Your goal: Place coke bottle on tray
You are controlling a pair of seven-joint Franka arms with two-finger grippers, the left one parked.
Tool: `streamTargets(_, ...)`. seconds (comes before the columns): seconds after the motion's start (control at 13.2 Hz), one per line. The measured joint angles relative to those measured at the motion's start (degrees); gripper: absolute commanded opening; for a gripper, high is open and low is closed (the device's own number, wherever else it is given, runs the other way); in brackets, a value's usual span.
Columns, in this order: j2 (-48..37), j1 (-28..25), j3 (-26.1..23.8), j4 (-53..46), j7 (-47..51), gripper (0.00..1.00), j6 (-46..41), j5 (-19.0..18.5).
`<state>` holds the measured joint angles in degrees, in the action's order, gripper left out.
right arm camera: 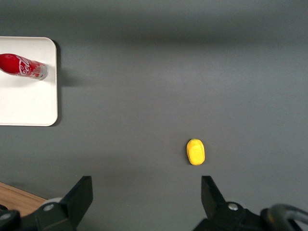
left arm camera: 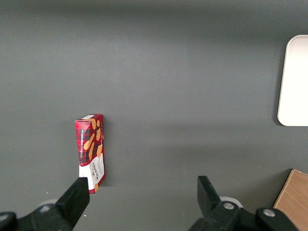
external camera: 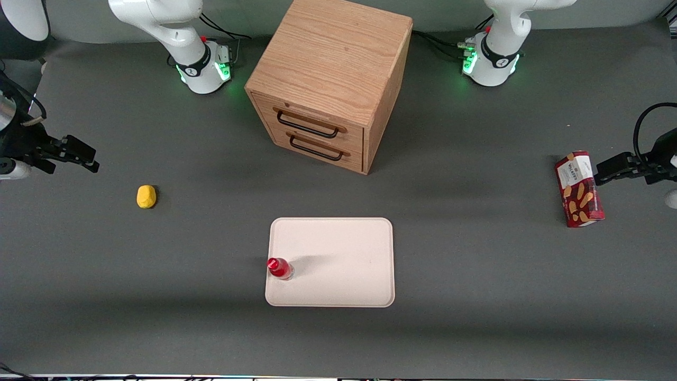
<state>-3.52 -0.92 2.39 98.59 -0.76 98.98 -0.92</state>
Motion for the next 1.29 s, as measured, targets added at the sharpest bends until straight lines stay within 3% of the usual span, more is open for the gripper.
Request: streamTargets(1.29,1.5,0.0,-0.3,-3.6,0.0,1.00,-3.2,0.0)
